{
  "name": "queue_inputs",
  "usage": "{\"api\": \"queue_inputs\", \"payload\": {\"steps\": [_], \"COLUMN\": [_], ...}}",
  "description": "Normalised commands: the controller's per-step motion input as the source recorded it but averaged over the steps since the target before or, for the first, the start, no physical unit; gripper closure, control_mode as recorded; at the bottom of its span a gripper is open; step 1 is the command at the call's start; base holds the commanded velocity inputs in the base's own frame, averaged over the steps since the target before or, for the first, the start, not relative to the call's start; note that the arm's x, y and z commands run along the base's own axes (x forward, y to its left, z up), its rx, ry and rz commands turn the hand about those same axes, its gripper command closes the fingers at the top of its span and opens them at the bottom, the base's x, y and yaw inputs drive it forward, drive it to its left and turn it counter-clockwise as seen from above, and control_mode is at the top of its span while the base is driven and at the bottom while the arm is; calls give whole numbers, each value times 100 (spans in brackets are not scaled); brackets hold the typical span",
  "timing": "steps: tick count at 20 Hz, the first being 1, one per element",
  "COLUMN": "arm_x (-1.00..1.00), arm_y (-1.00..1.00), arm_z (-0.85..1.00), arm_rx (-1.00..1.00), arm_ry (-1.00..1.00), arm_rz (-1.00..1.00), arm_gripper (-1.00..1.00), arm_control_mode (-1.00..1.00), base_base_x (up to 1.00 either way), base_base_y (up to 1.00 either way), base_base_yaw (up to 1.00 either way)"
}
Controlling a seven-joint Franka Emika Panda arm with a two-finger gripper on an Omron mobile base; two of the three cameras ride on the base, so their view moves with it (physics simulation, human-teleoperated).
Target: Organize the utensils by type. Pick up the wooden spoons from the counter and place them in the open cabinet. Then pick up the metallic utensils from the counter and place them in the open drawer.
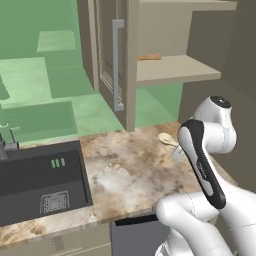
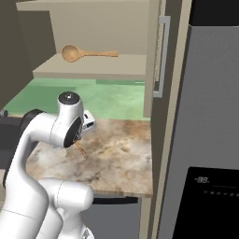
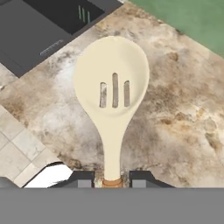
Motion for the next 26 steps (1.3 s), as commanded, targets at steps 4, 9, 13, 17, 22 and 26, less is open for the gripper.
{"api": "queue_inputs", "payload": {"steps": [4, 9, 13, 17, 22, 26], "arm_x": [0, 0, 0, 0, 0, 5], "arm_y": [0, -2, -4, -7, -6, -16], "arm_z": [55, 60, 52, 55, 58, 59], "arm_rx": [0, -9, -20, -26, -27, -17], "arm_ry": [-33, -46, -29, -39, -22, -3], "arm_rz": [12, 17, 17, 18, 7, 0], "arm_gripper": [100, 100, 100, 100, 100, 100], "arm_control_mode": [-100, -100, -100, -100, -100, -100], "base_base_x": [0, 0, 0, 0, 0, 0], "base_base_y": [0, 0, 0, 0, 0, 0], "base_base_yaw": [0, 0, 0, 0, 0, 0]}}
